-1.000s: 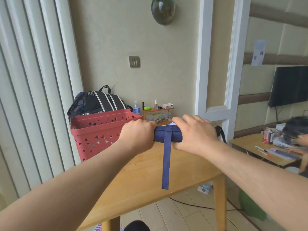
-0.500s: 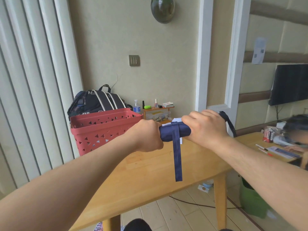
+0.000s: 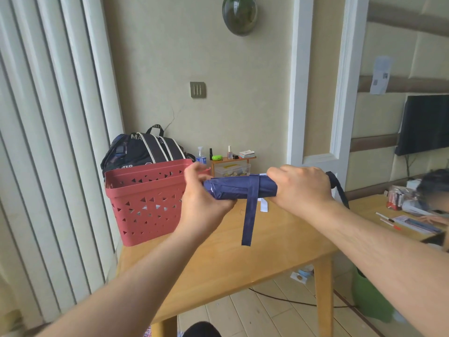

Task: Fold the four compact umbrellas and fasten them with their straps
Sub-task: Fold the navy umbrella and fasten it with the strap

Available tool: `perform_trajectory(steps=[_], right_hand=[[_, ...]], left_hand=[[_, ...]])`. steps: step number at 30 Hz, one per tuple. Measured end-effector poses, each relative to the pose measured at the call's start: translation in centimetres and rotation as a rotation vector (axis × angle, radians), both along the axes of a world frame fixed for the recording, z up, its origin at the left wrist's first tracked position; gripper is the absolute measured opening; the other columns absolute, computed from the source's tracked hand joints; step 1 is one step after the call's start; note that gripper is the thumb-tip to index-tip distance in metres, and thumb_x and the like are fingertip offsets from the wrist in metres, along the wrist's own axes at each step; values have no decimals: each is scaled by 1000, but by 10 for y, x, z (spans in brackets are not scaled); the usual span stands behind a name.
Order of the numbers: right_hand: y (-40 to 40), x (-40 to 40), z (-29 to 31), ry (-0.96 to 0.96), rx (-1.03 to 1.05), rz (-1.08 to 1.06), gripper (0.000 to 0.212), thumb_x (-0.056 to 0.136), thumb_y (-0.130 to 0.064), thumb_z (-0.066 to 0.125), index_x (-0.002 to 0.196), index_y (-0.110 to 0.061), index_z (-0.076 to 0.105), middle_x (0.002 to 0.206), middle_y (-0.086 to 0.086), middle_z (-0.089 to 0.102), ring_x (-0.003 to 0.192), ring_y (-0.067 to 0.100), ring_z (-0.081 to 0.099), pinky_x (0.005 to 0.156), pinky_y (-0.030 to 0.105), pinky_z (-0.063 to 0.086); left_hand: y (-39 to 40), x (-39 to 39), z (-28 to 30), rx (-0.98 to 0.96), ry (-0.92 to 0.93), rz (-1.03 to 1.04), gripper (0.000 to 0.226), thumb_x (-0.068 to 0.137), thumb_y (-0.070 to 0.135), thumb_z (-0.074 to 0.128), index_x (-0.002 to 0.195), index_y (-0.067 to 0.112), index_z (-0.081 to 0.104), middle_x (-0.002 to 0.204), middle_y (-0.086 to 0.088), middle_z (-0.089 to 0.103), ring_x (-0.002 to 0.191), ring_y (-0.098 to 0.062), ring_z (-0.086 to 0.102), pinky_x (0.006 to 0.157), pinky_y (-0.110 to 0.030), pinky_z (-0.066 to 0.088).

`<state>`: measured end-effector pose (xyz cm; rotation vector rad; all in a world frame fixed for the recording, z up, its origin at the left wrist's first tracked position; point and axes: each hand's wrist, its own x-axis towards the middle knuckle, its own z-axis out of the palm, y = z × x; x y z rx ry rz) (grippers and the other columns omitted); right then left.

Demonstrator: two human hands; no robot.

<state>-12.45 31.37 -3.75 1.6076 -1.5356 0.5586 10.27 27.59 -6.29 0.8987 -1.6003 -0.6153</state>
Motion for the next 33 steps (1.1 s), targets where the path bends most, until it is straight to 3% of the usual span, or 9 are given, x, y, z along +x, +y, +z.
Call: perform_trajectory(steps=[3,6,9,13,18,21,26,29,33], right_hand=[[0,4,7,-25,-15,-13,33,76,-36,77,79,-27,45,67,-7,38,57,32,46,56,30,20],[-2,8,10,-62,-50,35,34,61,-26,84,72,-23,53,60,-8,31,47,28,30,55,24,11],[-2,9,15,-36,-57,9,35,67,-26,81,74,-26,47,62,-7,33,50,31,36,54,27,20],[1,9,20,-93,48,-58,28,87,-41,64,86,-32,37,76,-5,47,77,36,63,63,34,34],[2,2,17,-185,93,-116,27,87,-42,62,86,-28,39,71,-7,45,71,33,55,60,32,41],[6,1,15,-328,171,-129,28,83,-46,65,86,-26,46,71,-7,52,71,31,55,58,31,39],[16,14,19,-651,401,-53,29,69,-40,68,89,-29,51,82,-6,64,71,20,64,61,32,53],[23,23,21,-826,493,51,40,68,-39,69,99,-31,46,83,-5,68,55,16,67,57,31,52],[27,30,25,-1202,669,288,53,69,-28,79,108,-24,43,82,7,61,49,22,53,51,32,47]], left_hand=[[7,-7,-24,331,262,-184,54,87,8,68,131,29,45,108,6,75,103,-21,70,90,-39,55],[13,-14,-30,399,182,-407,33,93,21,55,119,24,74,118,8,76,119,-15,67,103,-43,46],[18,-22,-25,438,195,-529,36,102,46,52,105,26,81,110,5,79,107,-13,71,108,-41,48],[34,-28,-32,332,202,-572,21,107,19,54,103,10,73,82,-2,69,81,-17,65,82,-27,55],[36,-30,-30,406,232,-632,20,108,15,54,101,8,71,78,-2,64,63,-13,57,50,-23,41],[32,-30,-25,403,182,-612,20,108,16,55,104,9,74,82,1,66,60,-10,53,48,-20,34],[14,-23,-15,450,147,-530,21,108,15,54,102,10,74,80,5,65,60,-7,51,49,-18,33],[6,-15,-8,548,245,-536,13,105,16,61,97,12,70,81,0,68,55,-5,47,46,-16,35],[0,-5,0,594,273,-579,13,102,16,64,90,16,66,83,1,69,56,-4,49,46,-15,35]])
